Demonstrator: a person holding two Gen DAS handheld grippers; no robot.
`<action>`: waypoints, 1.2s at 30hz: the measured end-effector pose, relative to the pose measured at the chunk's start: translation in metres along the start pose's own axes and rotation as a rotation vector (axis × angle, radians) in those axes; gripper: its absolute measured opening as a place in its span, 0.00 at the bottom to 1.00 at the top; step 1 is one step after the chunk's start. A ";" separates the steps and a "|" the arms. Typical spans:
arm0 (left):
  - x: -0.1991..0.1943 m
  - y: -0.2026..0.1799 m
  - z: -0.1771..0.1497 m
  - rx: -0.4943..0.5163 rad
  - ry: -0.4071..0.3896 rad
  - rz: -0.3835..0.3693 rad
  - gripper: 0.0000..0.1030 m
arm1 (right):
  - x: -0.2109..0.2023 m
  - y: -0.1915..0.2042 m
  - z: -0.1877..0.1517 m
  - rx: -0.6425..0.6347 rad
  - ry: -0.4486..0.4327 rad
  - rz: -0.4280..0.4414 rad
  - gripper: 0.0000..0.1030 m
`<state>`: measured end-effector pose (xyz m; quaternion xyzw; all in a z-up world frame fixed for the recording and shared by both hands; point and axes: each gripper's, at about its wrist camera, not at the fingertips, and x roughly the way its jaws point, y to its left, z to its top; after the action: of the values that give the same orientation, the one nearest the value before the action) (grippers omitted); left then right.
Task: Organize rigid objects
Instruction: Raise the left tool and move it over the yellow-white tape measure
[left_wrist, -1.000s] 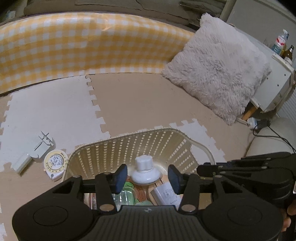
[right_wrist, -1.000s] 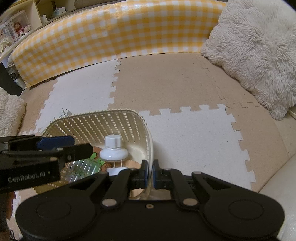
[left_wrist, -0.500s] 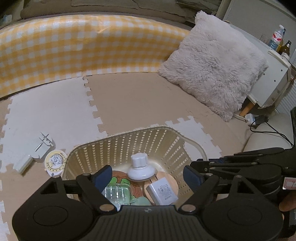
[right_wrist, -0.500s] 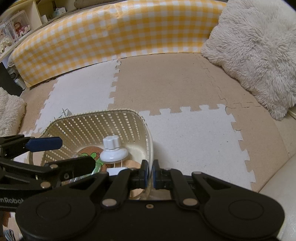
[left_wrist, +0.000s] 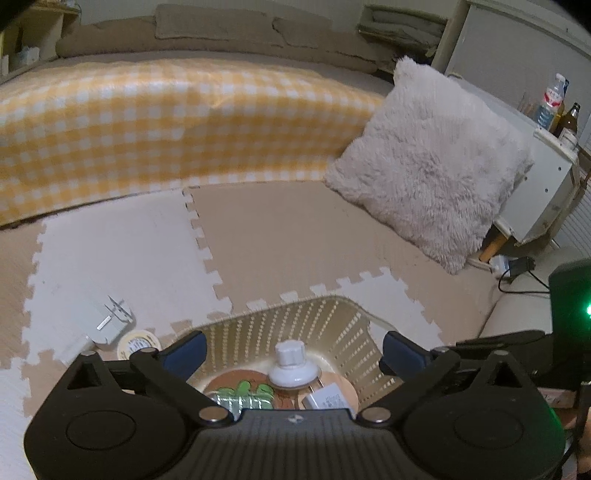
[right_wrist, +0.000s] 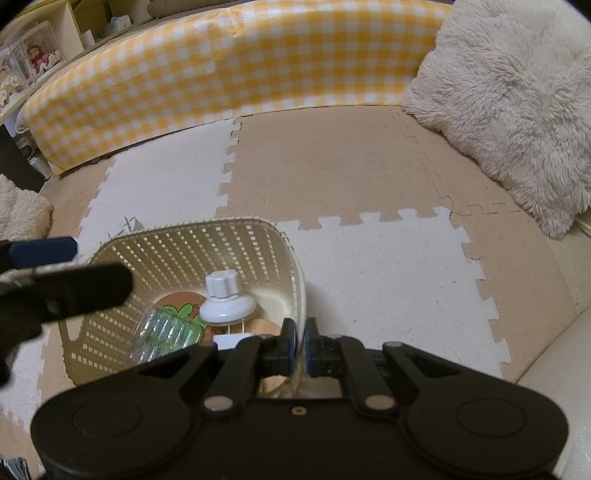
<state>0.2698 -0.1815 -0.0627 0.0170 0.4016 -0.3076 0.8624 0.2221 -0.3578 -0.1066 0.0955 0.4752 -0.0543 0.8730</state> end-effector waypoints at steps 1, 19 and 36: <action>-0.003 0.001 0.002 0.003 -0.011 0.007 1.00 | 0.000 0.000 0.000 0.000 0.000 0.000 0.06; -0.029 0.079 0.023 -0.086 -0.126 0.199 1.00 | 0.000 0.000 0.000 -0.001 -0.001 0.000 0.06; 0.018 0.137 -0.022 -0.056 -0.006 0.281 0.80 | -0.001 0.001 -0.001 -0.008 -0.003 -0.003 0.06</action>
<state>0.3385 -0.0738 -0.1200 0.0483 0.4013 -0.1726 0.8982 0.2214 -0.3571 -0.1062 0.0912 0.4744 -0.0535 0.8740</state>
